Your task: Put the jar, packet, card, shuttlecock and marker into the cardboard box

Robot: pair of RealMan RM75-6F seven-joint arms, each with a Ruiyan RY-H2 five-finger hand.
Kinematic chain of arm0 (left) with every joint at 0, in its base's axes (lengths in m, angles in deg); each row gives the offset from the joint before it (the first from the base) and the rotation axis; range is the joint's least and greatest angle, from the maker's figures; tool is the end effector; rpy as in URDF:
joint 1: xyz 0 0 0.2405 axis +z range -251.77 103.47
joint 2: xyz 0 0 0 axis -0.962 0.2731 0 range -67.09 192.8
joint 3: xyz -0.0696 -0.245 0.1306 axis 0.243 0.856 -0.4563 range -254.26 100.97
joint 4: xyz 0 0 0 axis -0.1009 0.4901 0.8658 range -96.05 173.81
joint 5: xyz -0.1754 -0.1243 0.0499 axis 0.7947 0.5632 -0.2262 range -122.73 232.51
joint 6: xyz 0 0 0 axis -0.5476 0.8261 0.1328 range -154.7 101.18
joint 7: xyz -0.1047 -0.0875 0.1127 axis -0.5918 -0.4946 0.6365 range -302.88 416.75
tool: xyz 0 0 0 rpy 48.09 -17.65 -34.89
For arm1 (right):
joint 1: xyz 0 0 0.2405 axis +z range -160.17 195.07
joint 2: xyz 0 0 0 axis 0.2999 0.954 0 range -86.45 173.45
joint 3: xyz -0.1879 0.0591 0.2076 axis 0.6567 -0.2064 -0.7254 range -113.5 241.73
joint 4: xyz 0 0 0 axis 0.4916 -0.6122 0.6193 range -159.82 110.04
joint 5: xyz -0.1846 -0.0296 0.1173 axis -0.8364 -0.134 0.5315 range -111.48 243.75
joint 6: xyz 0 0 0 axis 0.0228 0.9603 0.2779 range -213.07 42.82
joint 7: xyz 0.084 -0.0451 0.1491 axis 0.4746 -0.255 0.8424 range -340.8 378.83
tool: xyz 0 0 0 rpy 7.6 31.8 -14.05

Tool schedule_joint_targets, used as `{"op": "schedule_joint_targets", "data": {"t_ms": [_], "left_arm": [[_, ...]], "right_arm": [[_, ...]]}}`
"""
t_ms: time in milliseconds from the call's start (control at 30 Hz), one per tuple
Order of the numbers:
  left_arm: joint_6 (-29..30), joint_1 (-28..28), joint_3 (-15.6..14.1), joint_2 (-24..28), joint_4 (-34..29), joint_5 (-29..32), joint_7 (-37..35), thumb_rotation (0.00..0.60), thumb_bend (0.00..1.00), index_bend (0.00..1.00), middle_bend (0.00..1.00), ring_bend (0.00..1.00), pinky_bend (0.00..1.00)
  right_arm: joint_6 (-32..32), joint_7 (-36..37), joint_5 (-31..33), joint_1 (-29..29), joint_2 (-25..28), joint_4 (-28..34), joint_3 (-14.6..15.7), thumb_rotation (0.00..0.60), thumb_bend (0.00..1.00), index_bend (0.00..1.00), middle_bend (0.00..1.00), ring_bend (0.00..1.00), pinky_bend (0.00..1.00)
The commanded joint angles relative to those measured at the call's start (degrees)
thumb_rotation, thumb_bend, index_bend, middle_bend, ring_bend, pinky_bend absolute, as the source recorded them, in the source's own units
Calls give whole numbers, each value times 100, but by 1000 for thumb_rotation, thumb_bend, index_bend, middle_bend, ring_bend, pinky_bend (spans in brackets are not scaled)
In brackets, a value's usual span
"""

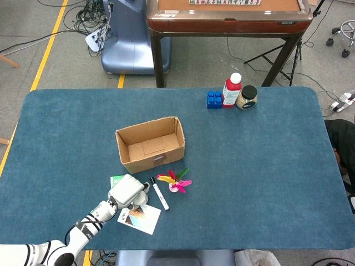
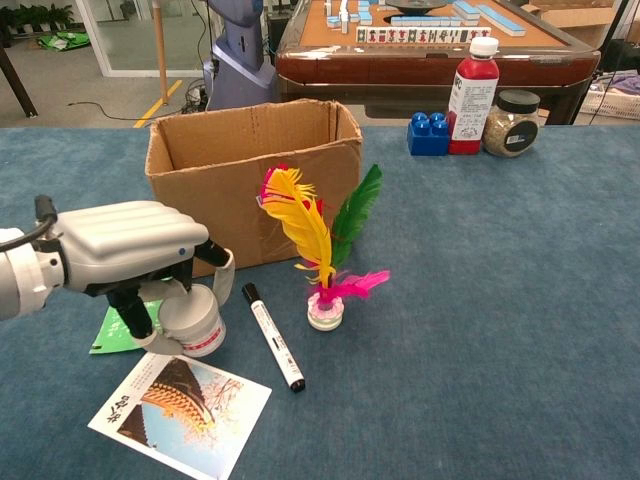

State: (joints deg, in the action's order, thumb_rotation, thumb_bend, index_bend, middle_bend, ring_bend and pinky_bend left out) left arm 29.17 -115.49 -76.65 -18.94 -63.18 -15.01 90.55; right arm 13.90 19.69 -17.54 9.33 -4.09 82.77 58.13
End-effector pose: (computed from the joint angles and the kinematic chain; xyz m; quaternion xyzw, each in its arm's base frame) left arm -0.1433 0.3095 -0.0411 -0.8422 -0.2823 -0.3091 0.3398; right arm -0.3209 -0.1487 0.2805 0.4923 -0.3551 0.3949 0.6897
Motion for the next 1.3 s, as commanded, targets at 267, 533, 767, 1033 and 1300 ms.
{"op": "schedule_joint_targets", "data": {"t_ms": [267,533,767,1033,1300], "left_arm": [[407,38,-8,940,-1112,-91,765,600,135,574,951,928,1000],[750,-36,407,1687,-1656,308,1097,600,135,573,952,928,1000],[865,-287,1085,2132,-1640,908,874,600,135,571,951,927,1000],[588,-828,1542,2137,-1362,1790,886,600,135,567,951,927,1000],[305,-1448,1552,1461,-640,2513,1121,600,135,559,950,924,1000]], "right_arm": [[-11,9,-12,5,0,-3,4,600,191,257,351,262,392],[-20,21,-9,5,12,0,6,600,191,257,351,262,392],[-57,-2,2,23,8,2,8,600,191,257,351,262,392],[-116,1,55,48,12,-5,-1,600,191,257,351,262,392],[-138,-18,36,55,21,15,17,600,191,257,351,262,392]]}}
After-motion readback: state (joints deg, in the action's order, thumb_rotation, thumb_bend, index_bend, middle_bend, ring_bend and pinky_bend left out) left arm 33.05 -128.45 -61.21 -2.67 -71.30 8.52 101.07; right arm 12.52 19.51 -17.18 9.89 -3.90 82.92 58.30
